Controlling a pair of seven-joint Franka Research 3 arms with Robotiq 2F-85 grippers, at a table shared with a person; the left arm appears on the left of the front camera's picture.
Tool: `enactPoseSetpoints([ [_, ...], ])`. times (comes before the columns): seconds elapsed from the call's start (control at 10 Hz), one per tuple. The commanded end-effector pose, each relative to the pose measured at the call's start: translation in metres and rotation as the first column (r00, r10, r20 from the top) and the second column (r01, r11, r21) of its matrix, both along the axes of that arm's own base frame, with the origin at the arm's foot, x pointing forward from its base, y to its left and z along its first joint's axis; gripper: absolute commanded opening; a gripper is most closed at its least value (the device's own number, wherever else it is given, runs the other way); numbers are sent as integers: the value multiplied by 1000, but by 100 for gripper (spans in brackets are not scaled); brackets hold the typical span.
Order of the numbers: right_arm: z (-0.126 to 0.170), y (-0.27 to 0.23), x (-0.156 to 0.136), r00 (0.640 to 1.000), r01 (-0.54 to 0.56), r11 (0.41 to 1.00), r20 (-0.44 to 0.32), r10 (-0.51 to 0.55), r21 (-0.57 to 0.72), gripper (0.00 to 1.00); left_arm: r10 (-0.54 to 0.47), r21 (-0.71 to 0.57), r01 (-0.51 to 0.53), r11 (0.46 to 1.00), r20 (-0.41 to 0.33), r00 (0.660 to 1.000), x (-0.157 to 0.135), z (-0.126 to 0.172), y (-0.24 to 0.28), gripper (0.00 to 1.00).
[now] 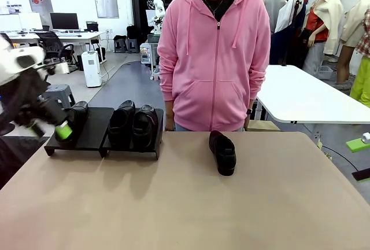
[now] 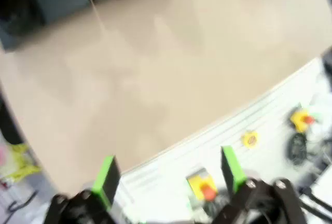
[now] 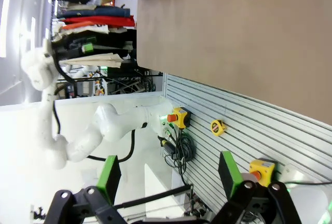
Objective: Organize the shoes by placing them on the stand.
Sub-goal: Place the Shoe from the middle of the table onto the Shoes Stand.
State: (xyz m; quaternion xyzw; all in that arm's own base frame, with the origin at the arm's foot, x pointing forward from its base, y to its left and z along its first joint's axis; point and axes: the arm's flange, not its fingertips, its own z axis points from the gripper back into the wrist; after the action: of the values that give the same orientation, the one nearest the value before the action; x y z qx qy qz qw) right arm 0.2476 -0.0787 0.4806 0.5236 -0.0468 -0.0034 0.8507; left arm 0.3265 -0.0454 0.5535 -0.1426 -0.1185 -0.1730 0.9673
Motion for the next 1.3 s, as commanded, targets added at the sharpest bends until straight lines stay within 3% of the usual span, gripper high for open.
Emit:
enactPoseSetpoints([
  [0.0,4,-1,2,1000,-4,1000,21,4,21,100,112,-113,-110,987,5,994,-41,-18,35,100],
  [0.1,4,-1,2,1000,-4,1000,21,4,21,100,196,-193,-193,962,-3,981,-48,-30,47,100],
  [0.2,4,-1,2,1000,-4,1000,21,4,21,100,214,-265,-201,943,24,976,-54,-47,54,100],
  [0.3,4,-1,2,1000,-4,1000,21,4,21,100,312,-393,-265,881,60,948,-56,-66,70,100],
  [0.4,4,-1,2,1000,-4,1000,21,4,21,100,413,-552,-263,791,164,896,-53,-82,96,100],
  [0.5,4,-1,2,1000,-4,1000,21,4,21,100,423,-627,-268,732,110,899,-36,-99,120,100],
  [0.7,4,-1,2,1000,-4,1000,21,4,21,100,348,-658,-294,693,-51,936,6,-127,142,100],
  [0.8,4,-1,2,1000,-4,1000,21,4,21,100,473,-586,-372,720,22,881,-9,-39,158,100],
  [1.2,4,-1,2,1000,-4,1000,21,4,21,100,473,-586,-372,720,22,881,-9,-39,158,100],
])
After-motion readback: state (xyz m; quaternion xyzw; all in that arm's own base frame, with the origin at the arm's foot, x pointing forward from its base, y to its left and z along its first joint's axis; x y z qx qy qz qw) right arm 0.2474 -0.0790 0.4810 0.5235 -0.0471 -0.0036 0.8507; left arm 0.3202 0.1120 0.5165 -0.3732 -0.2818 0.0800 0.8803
